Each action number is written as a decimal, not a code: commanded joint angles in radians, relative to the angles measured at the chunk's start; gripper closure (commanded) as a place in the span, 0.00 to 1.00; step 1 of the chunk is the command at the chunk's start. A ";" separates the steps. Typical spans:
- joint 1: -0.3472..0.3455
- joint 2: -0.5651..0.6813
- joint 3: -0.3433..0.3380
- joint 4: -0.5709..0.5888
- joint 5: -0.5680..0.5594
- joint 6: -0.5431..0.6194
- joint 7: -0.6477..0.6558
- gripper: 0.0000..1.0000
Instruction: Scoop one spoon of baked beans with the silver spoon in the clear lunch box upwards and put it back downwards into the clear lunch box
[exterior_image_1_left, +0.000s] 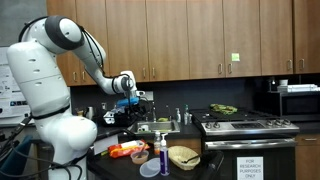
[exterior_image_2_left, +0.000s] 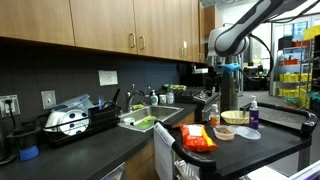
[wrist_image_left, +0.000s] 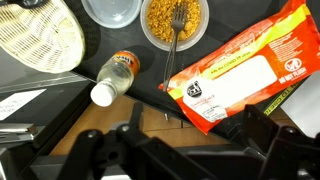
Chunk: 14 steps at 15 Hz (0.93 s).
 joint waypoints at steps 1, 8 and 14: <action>-0.003 0.072 0.020 -0.011 -0.033 0.072 0.056 0.00; 0.000 0.208 0.021 -0.017 -0.035 0.145 0.076 0.00; -0.002 0.301 0.015 -0.004 -0.061 0.231 0.103 0.00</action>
